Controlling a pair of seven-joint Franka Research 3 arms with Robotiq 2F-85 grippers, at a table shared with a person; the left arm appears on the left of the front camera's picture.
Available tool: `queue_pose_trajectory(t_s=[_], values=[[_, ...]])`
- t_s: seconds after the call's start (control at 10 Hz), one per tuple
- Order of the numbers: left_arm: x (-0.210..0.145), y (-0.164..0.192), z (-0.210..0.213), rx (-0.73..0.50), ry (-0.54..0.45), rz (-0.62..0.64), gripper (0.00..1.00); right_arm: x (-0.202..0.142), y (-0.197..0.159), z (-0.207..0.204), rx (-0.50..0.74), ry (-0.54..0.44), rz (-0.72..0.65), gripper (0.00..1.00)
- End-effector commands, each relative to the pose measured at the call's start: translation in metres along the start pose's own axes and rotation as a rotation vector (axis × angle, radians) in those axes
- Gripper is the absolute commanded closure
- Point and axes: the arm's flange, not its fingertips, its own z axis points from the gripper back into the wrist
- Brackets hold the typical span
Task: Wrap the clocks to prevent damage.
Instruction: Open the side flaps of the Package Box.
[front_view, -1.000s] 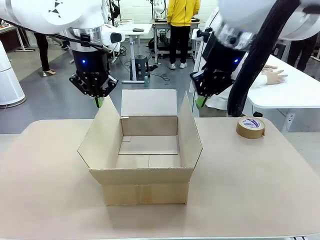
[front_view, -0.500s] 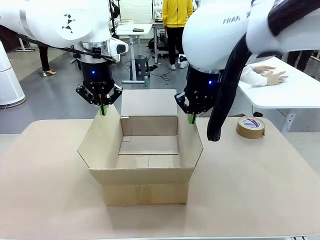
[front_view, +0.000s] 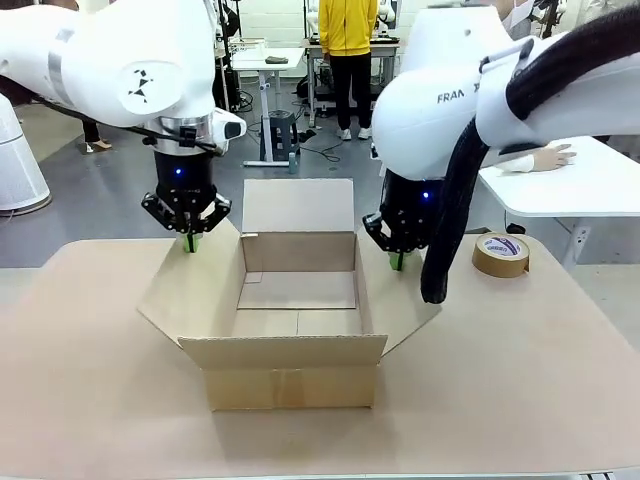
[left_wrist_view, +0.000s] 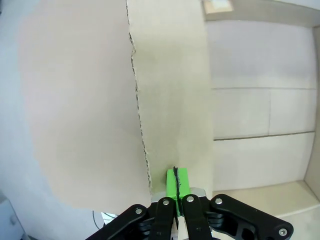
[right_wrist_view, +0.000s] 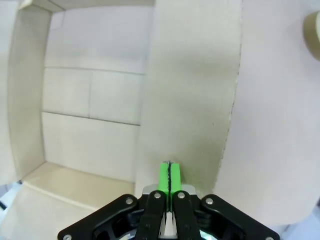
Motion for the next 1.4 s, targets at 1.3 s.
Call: queue_pose_trajectory(t_s=[1.3], values=[[0.016,0.02,-0.079,-0.084,0.004,0.075,1.0,-0.007,-0.047,-0.093,0.013,-0.004,0.002,0.99]])
